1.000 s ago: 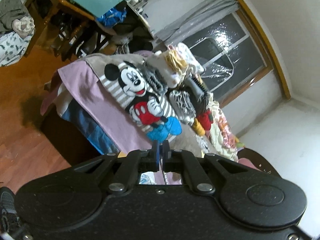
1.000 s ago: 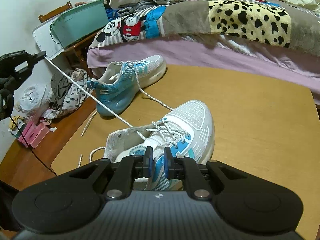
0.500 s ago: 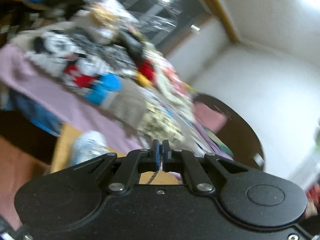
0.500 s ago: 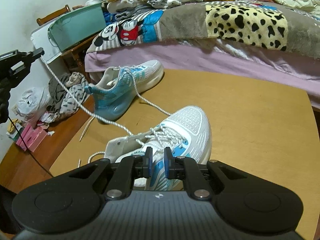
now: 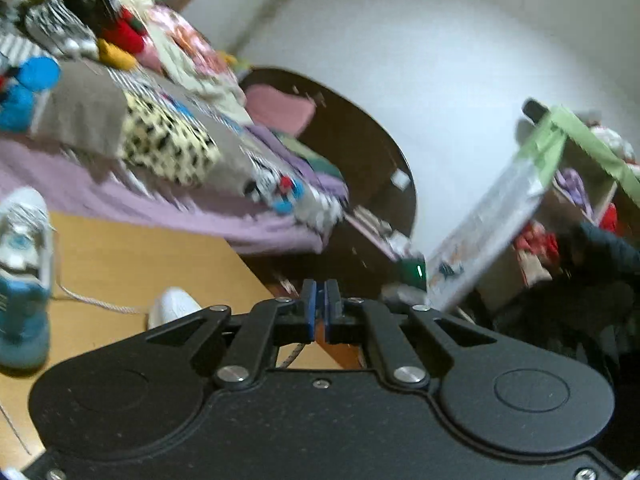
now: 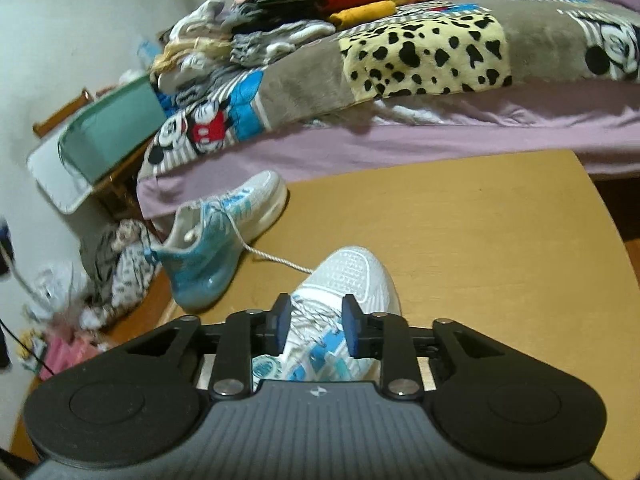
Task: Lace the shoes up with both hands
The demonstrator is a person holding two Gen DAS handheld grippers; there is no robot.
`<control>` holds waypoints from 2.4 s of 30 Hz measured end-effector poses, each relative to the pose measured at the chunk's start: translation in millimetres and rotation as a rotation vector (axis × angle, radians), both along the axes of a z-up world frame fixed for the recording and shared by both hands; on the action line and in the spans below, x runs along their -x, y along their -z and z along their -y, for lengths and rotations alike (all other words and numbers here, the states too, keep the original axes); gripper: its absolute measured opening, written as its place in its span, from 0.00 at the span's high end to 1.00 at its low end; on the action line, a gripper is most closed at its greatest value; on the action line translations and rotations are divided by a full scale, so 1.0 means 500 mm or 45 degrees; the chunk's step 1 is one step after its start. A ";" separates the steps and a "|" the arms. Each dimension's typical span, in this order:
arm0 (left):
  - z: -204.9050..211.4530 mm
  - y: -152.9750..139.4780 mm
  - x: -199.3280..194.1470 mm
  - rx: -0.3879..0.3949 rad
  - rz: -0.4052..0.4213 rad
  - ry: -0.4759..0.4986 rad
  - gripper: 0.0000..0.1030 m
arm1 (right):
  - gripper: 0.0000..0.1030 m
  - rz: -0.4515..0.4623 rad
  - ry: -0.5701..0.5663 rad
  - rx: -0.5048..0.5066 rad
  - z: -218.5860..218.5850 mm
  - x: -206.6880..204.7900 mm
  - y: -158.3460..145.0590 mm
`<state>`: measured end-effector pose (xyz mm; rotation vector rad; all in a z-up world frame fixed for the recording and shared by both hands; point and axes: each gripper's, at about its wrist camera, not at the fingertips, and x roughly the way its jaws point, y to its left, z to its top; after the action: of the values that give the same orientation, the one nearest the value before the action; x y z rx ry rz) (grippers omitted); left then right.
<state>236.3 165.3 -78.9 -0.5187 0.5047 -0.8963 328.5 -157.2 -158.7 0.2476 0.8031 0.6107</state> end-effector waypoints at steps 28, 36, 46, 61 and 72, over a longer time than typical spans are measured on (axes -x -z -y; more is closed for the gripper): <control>-0.014 0.260 0.010 -0.784 -0.724 -0.395 0.68 | 0.58 0.107 -0.047 -0.085 -0.061 0.083 -0.061; 0.006 0.267 0.002 -0.859 -0.697 -0.568 0.69 | 0.58 0.125 -0.085 -0.122 -0.080 0.098 -0.077; 0.032 0.285 -0.025 -0.926 -0.676 -0.559 0.99 | 0.58 0.117 -0.091 -0.131 -0.073 0.088 -0.070; -0.005 0.119 -0.048 -0.381 -0.425 -0.613 1.00 | 0.63 0.209 -0.494 0.009 -0.211 0.142 -0.056; 0.041 0.078 -0.053 -0.353 -0.329 -0.509 1.00 | 0.67 0.182 -0.503 0.009 -0.263 0.134 -0.041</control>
<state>262.9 144.7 -117.9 -0.4610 0.7186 -0.3698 261.6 -25.9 -138.0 0.0352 0.7201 0.9855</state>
